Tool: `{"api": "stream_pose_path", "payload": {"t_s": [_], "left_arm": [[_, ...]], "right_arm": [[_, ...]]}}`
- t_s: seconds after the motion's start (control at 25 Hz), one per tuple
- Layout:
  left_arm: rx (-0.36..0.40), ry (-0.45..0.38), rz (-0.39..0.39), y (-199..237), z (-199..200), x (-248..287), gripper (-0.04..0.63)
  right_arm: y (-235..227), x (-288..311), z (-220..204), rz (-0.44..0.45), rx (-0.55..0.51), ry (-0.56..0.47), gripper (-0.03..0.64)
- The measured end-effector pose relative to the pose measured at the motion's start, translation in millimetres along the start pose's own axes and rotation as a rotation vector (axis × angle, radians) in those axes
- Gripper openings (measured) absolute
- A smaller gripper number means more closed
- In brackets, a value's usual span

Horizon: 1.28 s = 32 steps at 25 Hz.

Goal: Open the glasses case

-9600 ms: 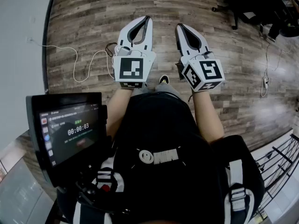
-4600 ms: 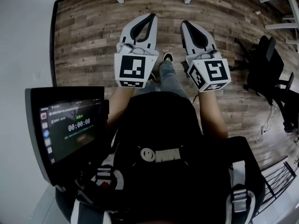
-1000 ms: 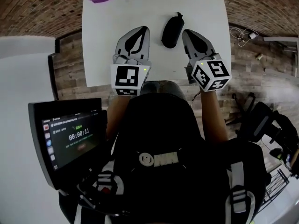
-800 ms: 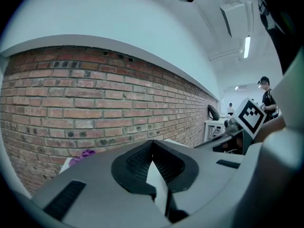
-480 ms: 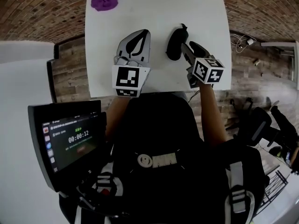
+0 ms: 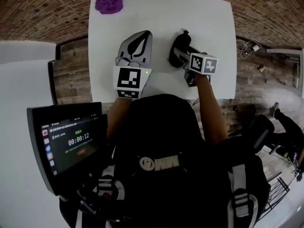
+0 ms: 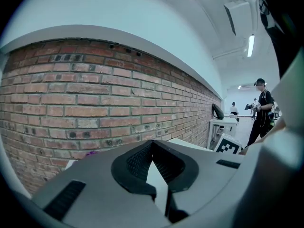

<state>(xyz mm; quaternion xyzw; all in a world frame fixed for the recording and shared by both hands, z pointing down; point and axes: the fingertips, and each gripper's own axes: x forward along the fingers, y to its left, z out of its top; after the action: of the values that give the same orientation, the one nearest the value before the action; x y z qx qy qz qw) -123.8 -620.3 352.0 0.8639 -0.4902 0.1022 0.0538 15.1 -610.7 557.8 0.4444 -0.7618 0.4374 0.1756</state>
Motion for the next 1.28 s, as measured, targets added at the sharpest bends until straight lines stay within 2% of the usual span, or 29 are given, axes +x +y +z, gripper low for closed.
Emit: {"api": "stream_pose_path", "payload": {"t_s": [0.16, 0.28, 0.52, 0.6, 0.68, 0.8, 0.92, 1.04, 1.16, 1.28], "left_arm": [[0.007, 0.001, -0.014, -5.4, 0.2, 1.3, 0.003], [0.007, 0.0, -0.013, -4.6, 0.9, 1.7, 0.003], [0.009, 0.003, -0.004, -2.1, -0.7, 1.7, 0.003], [0.012, 0.005, -0.004, -1.5, -1.2, 2.6, 0.003], [0.016, 0.006, -0.007, -1.4, -1.3, 3.6, 0.003], [0.032, 0.01, -0.017, -1.9, -2.3, 4.1, 0.003], [0.086, 0.023, -0.041, -5.7, -3.5, 5.2, 0.003], [0.175, 0.039, -0.081, -14.3, -3.8, 7.0, 0.003], [0.286, 0.066, -0.117, -23.4, -8.0, 11.4, 0.042], [0.378, 0.089, -0.153, -32.2, -12.3, 13.6, 0.086]], "right_arm": [[12.6, 12.7, -4.0, 0.009, 0.021, 0.067, 0.308], [18.6, 18.6, -6.0, 0.01, -0.001, 0.122, 0.314], [26.2, 27.5, -12.4, 0.099, 0.043, 0.193, 0.327], [28.2, 26.0, -13.3, 0.118, 0.024, 0.208, 0.285], [28.5, 22.5, -9.6, 0.116, -0.032, 0.192, 0.275], [41.5, 8.8, 18.3, 0.197, -0.031, 0.053, 0.272], [72.7, -24.4, 76.5, 0.375, 0.055, -0.2, 0.27], [112.2, -67.6, 131.8, 0.523, 0.048, -0.399, 0.27], [140.2, -99.2, 160.2, 0.63, 0.056, -0.492, 0.27], [159.4, -119.7, 177.0, 0.688, 0.033, -0.537, 0.27]]}}
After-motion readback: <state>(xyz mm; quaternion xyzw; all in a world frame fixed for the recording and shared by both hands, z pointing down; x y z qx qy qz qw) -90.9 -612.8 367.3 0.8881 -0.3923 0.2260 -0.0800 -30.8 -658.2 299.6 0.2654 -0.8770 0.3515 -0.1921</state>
